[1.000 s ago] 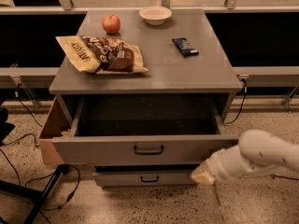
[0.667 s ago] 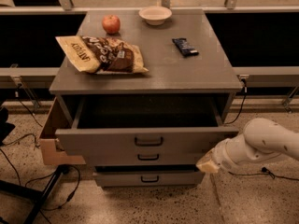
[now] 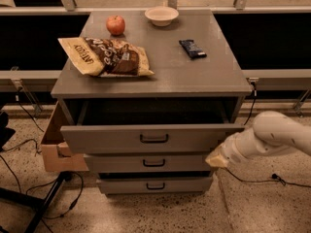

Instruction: Close top drawer

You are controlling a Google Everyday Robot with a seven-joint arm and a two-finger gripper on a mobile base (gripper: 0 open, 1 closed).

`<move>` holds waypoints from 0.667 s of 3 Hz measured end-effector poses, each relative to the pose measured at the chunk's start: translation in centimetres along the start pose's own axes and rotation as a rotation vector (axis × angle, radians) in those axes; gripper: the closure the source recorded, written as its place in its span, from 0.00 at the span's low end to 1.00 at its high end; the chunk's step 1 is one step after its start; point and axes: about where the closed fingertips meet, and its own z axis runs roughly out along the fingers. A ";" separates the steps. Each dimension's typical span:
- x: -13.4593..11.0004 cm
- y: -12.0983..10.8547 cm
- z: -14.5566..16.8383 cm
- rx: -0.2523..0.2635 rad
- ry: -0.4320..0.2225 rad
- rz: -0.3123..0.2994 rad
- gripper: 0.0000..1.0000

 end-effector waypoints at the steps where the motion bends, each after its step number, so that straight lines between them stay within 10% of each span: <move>1: -2.0 -3.2 -1.4 0.040 -0.005 -0.026 1.00; 2: -2.2 -2.5 -2.1 0.035 -0.015 -0.039 1.00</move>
Offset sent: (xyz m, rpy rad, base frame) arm 0.0880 -0.0185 0.0624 -0.0733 -0.1343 -0.0123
